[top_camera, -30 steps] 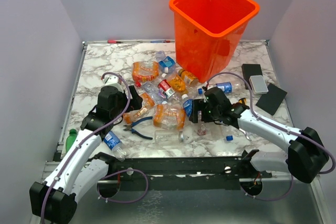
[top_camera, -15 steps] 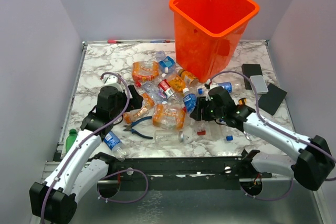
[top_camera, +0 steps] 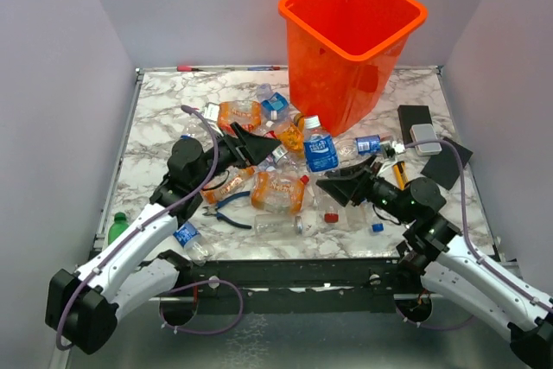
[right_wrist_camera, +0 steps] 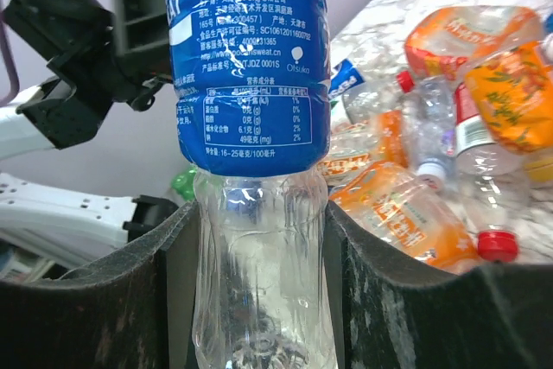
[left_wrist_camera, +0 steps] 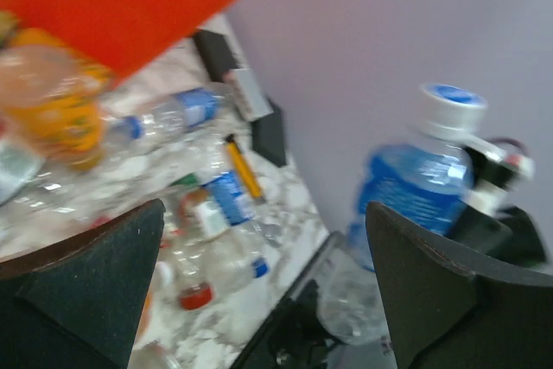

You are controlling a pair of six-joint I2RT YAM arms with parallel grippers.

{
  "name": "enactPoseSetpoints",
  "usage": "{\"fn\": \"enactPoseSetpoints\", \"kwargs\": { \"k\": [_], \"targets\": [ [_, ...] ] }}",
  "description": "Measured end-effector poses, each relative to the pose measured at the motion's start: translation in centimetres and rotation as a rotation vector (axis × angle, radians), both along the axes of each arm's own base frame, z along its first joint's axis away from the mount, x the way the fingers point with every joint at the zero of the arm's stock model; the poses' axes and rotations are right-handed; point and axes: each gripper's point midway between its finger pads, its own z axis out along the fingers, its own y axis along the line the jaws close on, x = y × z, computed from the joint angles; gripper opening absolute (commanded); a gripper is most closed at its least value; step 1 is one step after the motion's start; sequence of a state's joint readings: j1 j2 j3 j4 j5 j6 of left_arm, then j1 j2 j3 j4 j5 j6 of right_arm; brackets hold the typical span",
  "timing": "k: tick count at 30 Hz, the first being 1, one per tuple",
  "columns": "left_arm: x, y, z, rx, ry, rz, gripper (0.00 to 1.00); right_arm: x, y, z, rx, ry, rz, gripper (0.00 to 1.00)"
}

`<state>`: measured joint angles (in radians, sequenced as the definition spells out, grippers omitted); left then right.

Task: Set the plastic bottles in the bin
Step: Place the plastic bottle in the trash bin.

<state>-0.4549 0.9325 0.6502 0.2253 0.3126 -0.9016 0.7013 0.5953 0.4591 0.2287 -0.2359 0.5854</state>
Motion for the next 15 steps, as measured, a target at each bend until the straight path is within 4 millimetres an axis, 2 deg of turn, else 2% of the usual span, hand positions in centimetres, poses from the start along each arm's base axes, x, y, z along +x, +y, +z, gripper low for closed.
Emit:
{"fn": "enactPoseSetpoints", "kwargs": {
  "k": [4, 7, 11, 15],
  "targets": [
    [-4.3, -3.7, 4.5, -0.099, -0.143, -0.16, 0.99, -0.5, 1.0, -0.4, 0.066, 0.022, 0.059, 0.45],
    [-6.5, -5.1, 6.3, -0.132, -0.216, -0.233, 0.99, -0.4, 1.7, 0.0, 0.119, 0.029, 0.089, 0.45],
    [-7.5, -7.0, 6.2, -0.125, -0.237, -0.294, 0.99, -0.6, 2.3, 1.4, 0.19, 0.011, 0.124, 0.45],
    [-8.1, -9.4, 4.2, -0.081, -0.203, -0.357, 0.99, -0.9, 2.5, 2.5, 0.229, -0.011, 0.145, 0.45]
  ]
}}
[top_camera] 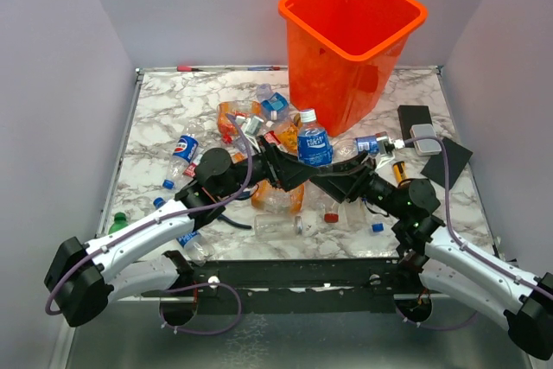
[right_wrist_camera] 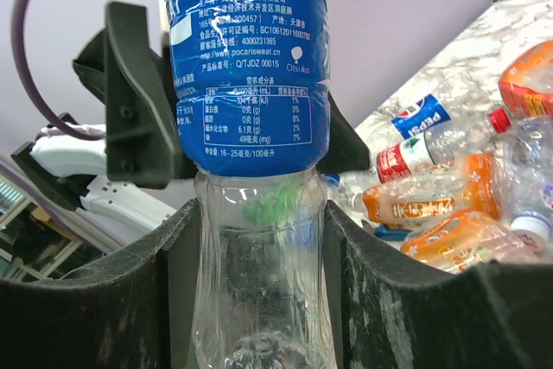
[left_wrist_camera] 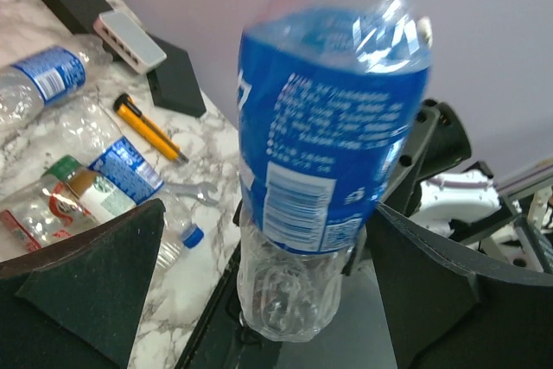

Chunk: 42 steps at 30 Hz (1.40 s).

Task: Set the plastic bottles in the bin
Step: Place the plastic bottle in the trash bin.

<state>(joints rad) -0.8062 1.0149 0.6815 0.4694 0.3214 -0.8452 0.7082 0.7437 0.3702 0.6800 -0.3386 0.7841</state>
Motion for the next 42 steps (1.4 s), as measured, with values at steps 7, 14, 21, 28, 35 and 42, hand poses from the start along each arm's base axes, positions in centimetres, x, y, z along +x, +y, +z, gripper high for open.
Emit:
{"fn": "enactPoseSetpoints", "kwargs": {
  "k": [7, 14, 21, 28, 35, 42],
  "targets": [
    [-0.9, -1.9, -0.2, 0.02, -0.013, -0.037, 0.71, -0.6, 0.3, 0.4, 0.013, -0.013, 0.027, 0.49],
    [-1.4, -2.2, 0.4, 0.005, -0.045, -0.044, 0.36, -0.9, 0.2, 0.0, -0.008, -0.01, 0.034, 0.7],
    [-0.9, -1.7, 1.1, -0.008, -0.068, 0.003, 0.28, -1.6, 0.5, -0.9, -0.109, 0.015, 0.069, 1.0],
    [-1.3, 1.3, 2.8, -0.007, -0.178, 0.095, 0.23, -2.4, -1.9, 3.7, -0.229, -0.035, -0.005, 1.0],
    [-1.4, 3.1, 1.6, 0.143, -0.335, 0.139, 0.14, -2.0, -3.5, 12.7, -0.3, -0.104, -0.09, 0.92],
    [-1.0, 3.3, -2.3, 0.328, -0.359, 0.118, 0.13, 2.9, 0.4, 11.2, -0.442, 0.006, -0.082, 0.89]
  ]
}}
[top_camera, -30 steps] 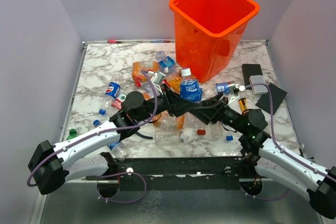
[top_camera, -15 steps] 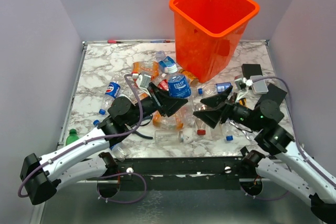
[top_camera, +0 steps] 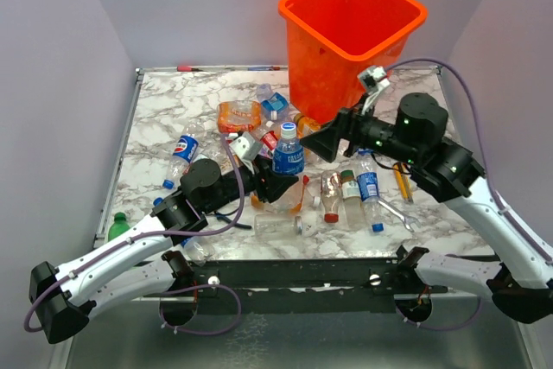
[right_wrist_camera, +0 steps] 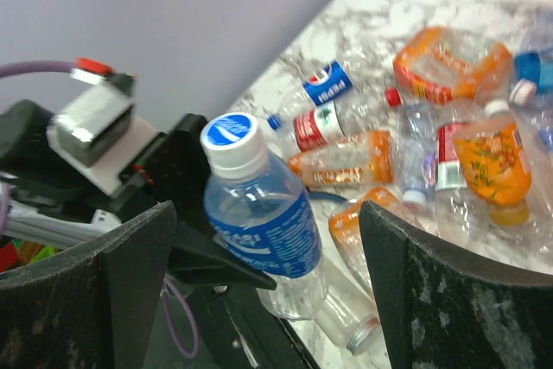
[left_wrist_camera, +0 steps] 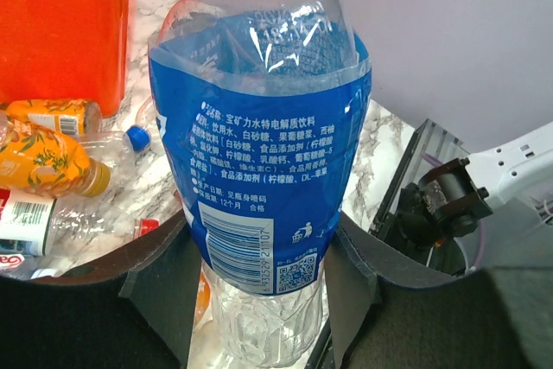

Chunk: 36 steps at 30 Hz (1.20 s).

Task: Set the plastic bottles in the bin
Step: Place the plastic bottle in the trash bin.

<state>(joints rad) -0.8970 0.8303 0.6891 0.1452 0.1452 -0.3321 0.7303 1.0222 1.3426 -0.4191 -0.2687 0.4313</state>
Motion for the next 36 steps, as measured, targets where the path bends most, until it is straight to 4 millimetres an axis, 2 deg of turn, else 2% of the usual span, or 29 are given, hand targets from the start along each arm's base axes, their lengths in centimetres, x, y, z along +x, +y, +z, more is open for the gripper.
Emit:
{"fn": "enactPoseSetpoints", "kwargs": {
  "k": [2, 5, 11, 13, 18, 21, 23, 25, 27, 29, 31, 33, 34, 35, 36],
  "targets": [
    [0.0, 0.1, -0.3, 0.017, -0.001, -0.001, 0.13, 0.9, 1.0, -1.9, -0.043, 0.049, -0.001, 0.86],
    [-0.1, 0.1, -0.4, 0.027, -0.006, -0.004, 0.13, 1.3, 1.9, -3.5, -0.077, 0.088, 0.006, 0.84],
    [-0.1, 0.1, -0.8, 0.042, -0.004, -0.006, 0.13, 0.7, 3.5, -3.7, -0.08, 0.099, 0.047, 0.79],
    [-0.1, 0.1, -0.9, 0.045, -0.003, -0.006, 0.13, 0.8, 4.1, -3.5, -0.078, 0.098, 0.057, 0.74],
    [-0.1, 0.1, -0.9, 0.046, -0.002, -0.006, 0.12, 1.5, 5.5, -4.6, -0.094, 0.121, 0.065, 0.5],
    [-0.2, 0.2, -1.4, 0.06, 0.011, -0.005, 0.11, 1.9, 5.9, -5.1, -0.1, 0.131, 0.065, 0.44],
    [-0.2, 0.3, -1.6, 0.067, 0.019, -0.005, 0.12, 2.0, 5.9, -5.1, -0.103, 0.125, 0.061, 0.49],
    [-0.3, 0.4, -1.5, 0.064, 0.017, -0.004, 0.11, 2.1, 5.9, -5.0, -0.099, 0.119, 0.061, 0.66],
    [-0.3, 0.4, -1.4, 0.063, 0.012, -0.006, 0.11, 2.1, 6.0, -4.9, -0.093, 0.124, 0.059, 0.69],
    [-0.3, 0.4, -1.3, 0.063, 0.008, -0.007, 0.11, 2.2, 6.1, -5.0, -0.09, 0.128, 0.059, 0.59],
    [-0.3, 0.4, -1.3, 0.064, 0.007, -0.007, 0.11, 2.3, 6.3, -5.2, -0.093, 0.134, 0.058, 0.43],
    [-0.3, 0.4, -1.4, 0.066, 0.011, -0.007, 0.11, 2.4, 6.4, -5.3, -0.092, 0.137, 0.058, 0.22],
    [-0.4, 0.4, -1.5, 0.067, 0.018, -0.007, 0.12, 2.6, 6.4, -5.3, -0.098, 0.125, 0.055, 0.05],
    [-0.4, 0.4, -1.6, 0.069, 0.026, -0.007, 0.21, 2.7, 6.3, -5.4, -0.105, 0.116, 0.05, 0.01],
    [-0.4, 0.4, -1.6, 0.066, 0.028, -0.005, 0.4, 3.0, 6.1, -5.4, -0.111, 0.108, 0.044, 0.01]
  ]
}}
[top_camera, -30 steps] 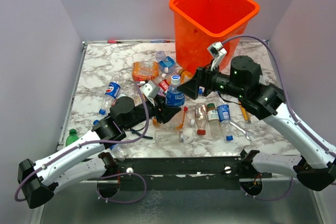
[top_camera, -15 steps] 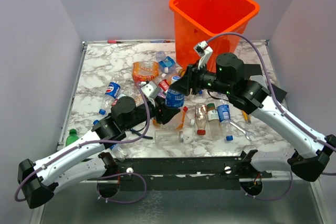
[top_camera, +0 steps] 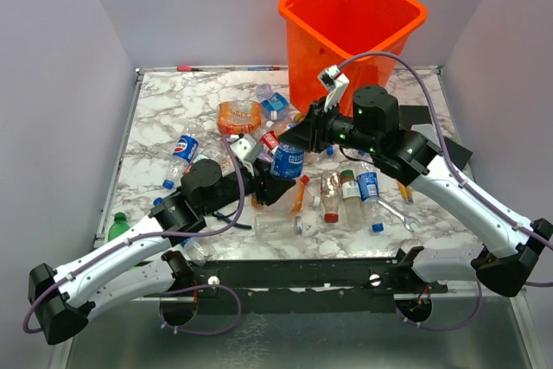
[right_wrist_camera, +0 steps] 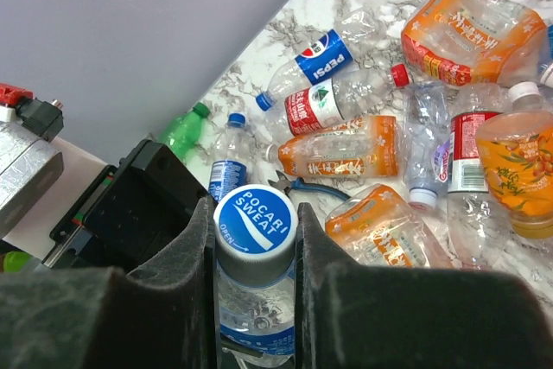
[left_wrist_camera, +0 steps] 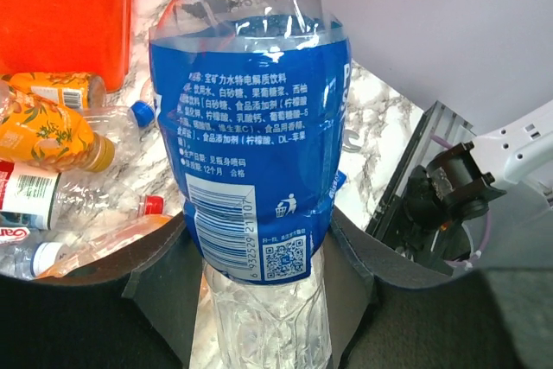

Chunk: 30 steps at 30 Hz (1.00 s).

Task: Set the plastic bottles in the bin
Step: Place the plastic bottle in the trash bin.

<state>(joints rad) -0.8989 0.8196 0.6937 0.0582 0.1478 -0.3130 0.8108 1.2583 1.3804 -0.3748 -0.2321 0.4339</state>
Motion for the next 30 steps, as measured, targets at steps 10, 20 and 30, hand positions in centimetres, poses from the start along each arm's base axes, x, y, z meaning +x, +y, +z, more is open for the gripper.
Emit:
{"fn": "enactPoseSetpoints", "kwargs": {
  "k": [10, 20, 30],
  "targets": [
    [1.6, 2.6, 2.1, -0.072, -0.006, 0.18, 0.99, 0.8, -2.2, 4.1, -0.036, -0.095, -0.094, 0.01],
    [3.2, 14.2, 3.5, -0.246, -0.052, 0.676, 0.99, 3.5, -14.8, 25.3, 0.182, -0.675, -0.688, 0.01],
    [3.1, 19.4, 0.3, -0.249, -0.078, 0.88, 0.99, 17.6, -19.6, 25.2, 0.051, -0.73, -1.095, 0.0]
  ]
}}
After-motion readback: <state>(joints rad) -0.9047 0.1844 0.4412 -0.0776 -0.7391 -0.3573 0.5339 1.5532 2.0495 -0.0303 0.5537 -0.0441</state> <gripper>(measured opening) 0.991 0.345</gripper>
